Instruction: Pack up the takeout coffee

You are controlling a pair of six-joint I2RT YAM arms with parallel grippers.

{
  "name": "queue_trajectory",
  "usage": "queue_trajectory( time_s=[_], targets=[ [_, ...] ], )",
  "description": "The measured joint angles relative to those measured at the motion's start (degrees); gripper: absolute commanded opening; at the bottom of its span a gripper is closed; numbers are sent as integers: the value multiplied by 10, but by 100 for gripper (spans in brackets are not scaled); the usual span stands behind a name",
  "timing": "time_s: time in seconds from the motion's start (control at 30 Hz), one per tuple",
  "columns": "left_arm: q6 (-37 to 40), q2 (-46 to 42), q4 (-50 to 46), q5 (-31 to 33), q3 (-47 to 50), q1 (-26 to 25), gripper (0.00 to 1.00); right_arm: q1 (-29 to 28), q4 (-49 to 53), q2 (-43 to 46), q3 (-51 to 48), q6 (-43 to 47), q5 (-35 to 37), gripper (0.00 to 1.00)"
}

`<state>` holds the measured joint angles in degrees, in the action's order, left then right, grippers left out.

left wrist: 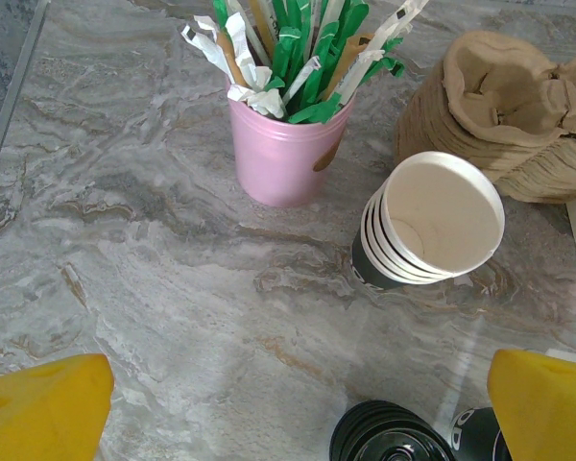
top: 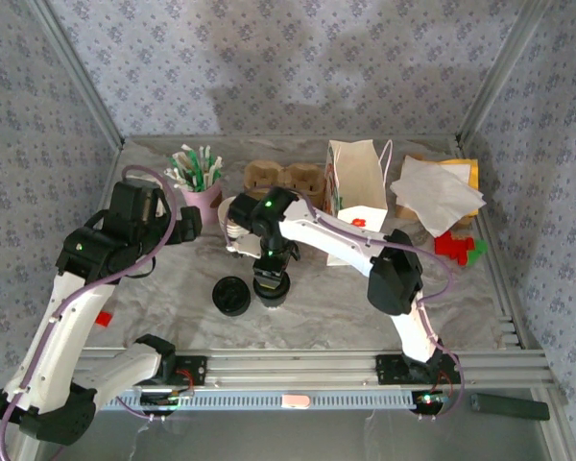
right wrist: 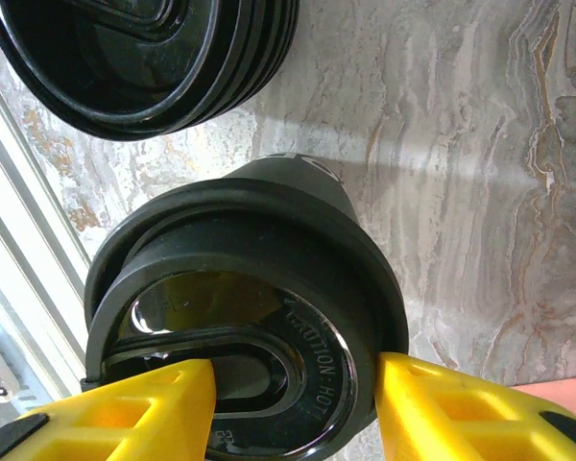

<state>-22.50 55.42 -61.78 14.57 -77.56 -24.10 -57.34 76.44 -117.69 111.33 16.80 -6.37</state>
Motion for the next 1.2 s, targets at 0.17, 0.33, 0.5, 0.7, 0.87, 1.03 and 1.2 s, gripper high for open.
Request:
queue_trajectory(
  time_s=[0.17,0.33,0.5,0.7,0.87,1.03,1.2],
  targets=[
    [0,0,0,0,-1,0,100,-3,-6,4,-6,-9,7,49],
    [0,0,-1,0,-7,0,100,-5,0,4,2,-16,16,51],
    [0,0,-2,0,-12,0,100,-4,17,4,30,-24,33,54],
    [0,0,-3,0,-18,0,100,-4,23,7,68,-32,36,56],
    [0,0,-8,-16,-31,0,100,4,29,24,98,-55,46,55],
    [4,1,-6,-70,-43,0,99,38,23,82,174,-123,83,55],
    [-29,-29,44,-117,-33,0,96,81,2,207,176,-194,148,60]
  ],
)
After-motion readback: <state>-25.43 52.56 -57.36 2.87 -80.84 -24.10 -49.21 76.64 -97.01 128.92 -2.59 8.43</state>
